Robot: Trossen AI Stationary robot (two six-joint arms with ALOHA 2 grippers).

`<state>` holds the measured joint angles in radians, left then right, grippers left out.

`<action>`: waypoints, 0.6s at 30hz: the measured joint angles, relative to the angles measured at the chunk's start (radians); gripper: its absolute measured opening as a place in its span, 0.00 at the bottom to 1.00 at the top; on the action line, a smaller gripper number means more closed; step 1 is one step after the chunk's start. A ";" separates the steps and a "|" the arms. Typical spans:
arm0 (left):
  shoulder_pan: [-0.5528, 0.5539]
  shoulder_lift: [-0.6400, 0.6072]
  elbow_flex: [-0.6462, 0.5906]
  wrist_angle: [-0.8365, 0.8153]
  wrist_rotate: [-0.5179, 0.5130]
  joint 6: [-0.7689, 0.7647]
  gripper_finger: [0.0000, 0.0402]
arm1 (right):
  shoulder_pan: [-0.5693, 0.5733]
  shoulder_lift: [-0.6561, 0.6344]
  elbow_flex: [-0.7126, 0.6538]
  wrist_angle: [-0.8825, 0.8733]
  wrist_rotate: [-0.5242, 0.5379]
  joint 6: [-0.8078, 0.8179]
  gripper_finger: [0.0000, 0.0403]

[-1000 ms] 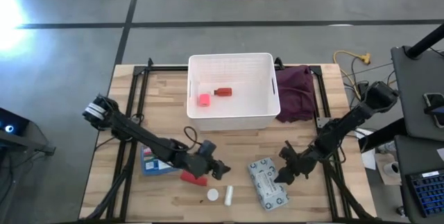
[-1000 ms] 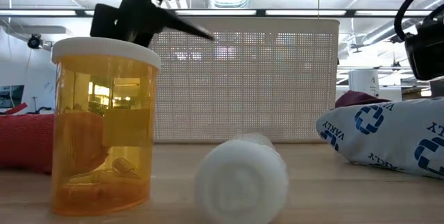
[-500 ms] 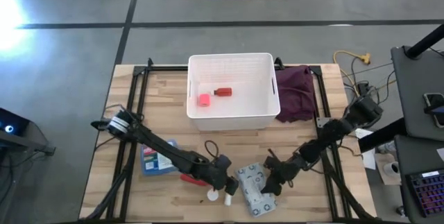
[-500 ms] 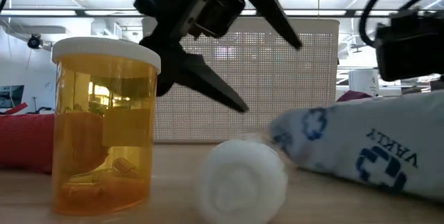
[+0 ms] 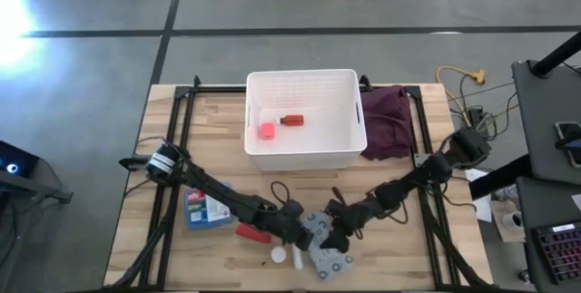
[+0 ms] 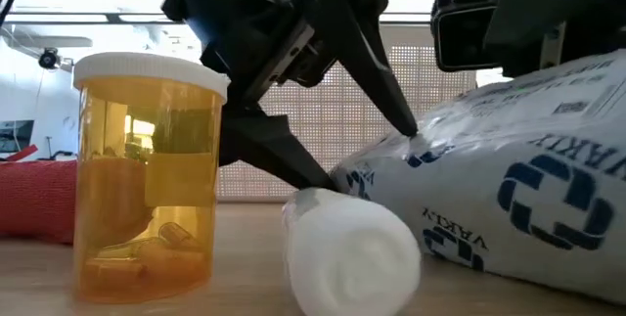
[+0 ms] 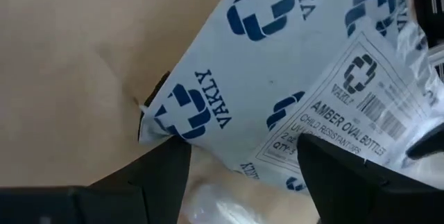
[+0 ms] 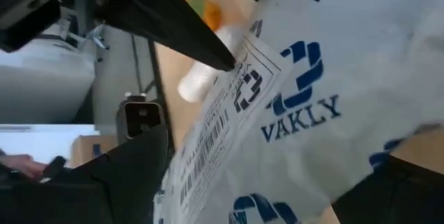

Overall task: Pick & place medical supplies in basket/bin
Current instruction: Put the light blue mailer bag into the white bin

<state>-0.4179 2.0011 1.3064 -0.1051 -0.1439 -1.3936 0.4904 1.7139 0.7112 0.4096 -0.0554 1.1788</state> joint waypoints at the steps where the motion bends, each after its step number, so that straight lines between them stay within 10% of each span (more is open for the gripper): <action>1: 0.006 -0.001 0.000 0.001 0.000 0.016 0.60 | -0.010 -0.002 0.004 -0.014 -0.003 -0.005 0.82; 12: 0.039 -0.061 -0.001 -0.049 -0.086 0.175 0.60 | -0.050 -0.057 0.027 -0.146 -0.020 -0.050 0.80; 18: 0.030 -0.135 -0.002 -0.096 -0.184 0.264 0.60 | -0.056 -0.087 0.020 -0.198 0.011 -0.083 0.59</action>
<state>-0.3879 1.8663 1.3045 -0.2007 -0.3277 -1.1298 0.4347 1.6265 0.7315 0.2111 -0.0441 1.0955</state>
